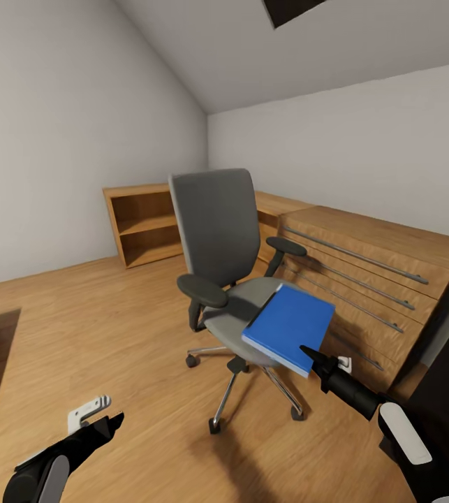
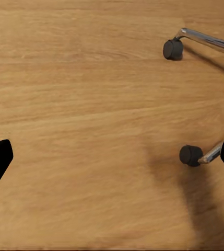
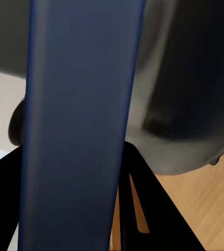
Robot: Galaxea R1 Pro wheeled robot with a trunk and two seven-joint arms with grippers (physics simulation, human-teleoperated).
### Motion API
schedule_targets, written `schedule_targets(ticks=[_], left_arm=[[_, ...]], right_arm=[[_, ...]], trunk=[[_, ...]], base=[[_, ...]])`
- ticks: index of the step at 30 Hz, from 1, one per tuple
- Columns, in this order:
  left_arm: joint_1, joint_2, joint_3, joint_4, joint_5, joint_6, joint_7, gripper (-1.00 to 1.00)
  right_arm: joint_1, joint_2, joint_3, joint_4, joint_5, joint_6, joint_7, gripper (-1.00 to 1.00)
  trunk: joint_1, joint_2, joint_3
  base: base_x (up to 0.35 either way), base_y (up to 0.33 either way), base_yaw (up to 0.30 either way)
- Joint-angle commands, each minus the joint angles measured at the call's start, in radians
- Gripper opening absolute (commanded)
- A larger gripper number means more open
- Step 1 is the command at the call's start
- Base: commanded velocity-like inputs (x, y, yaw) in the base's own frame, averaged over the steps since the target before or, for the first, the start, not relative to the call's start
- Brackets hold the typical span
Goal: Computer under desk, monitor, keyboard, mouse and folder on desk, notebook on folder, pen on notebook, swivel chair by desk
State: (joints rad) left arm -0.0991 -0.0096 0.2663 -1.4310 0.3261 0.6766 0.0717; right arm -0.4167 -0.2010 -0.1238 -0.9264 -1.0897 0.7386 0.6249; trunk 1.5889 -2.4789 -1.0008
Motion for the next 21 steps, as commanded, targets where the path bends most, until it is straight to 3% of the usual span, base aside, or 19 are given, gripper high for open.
schedule_targets(ticks=[1,8,14,17,21], left_arm=[[-0.001,0.000,0.000,0.003,0.010,0.005,0.008,1.00],[-0.001,0.003,0.002,0.045,0.011,0.003,0.008,1.00],[-0.001,0.034,0.012,0.252,0.009,-0.002,0.007,1.00],[-0.001,0.042,0.013,0.301,0.008,-0.011,0.007,1.00],[-0.001,0.048,0.010,0.389,0.007,-0.091,0.006,1.00]], right_arm=[[-0.001,0.000,-0.002,0.000,-0.001,0.006,0.001,-1.00],[-0.001,-0.001,-0.003,-0.027,0.002,0.005,0.001,-1.00],[-0.001,0.001,0.000,-0.040,0.004,0.001,0.001,-1.00],[-0.001,0.000,-0.001,-0.041,0.004,0.001,0.001,-1.00],[-0.001,-0.002,-0.003,-0.042,0.004,0.001,0.001,-1.00]], trunk=[[-0.004,0.007,0.002],[-0.031,0.056,0.024],[-0.054,0.098,0.043],[-0.065,0.119,0.052],[-0.081,0.147,0.065]], base=[[0.000,0.000,0.000],[0.000,0.000,0.000],[0.000,0.000,0.000],[0.000,0.000,0.000],[-0.016,0.000,0.000]])
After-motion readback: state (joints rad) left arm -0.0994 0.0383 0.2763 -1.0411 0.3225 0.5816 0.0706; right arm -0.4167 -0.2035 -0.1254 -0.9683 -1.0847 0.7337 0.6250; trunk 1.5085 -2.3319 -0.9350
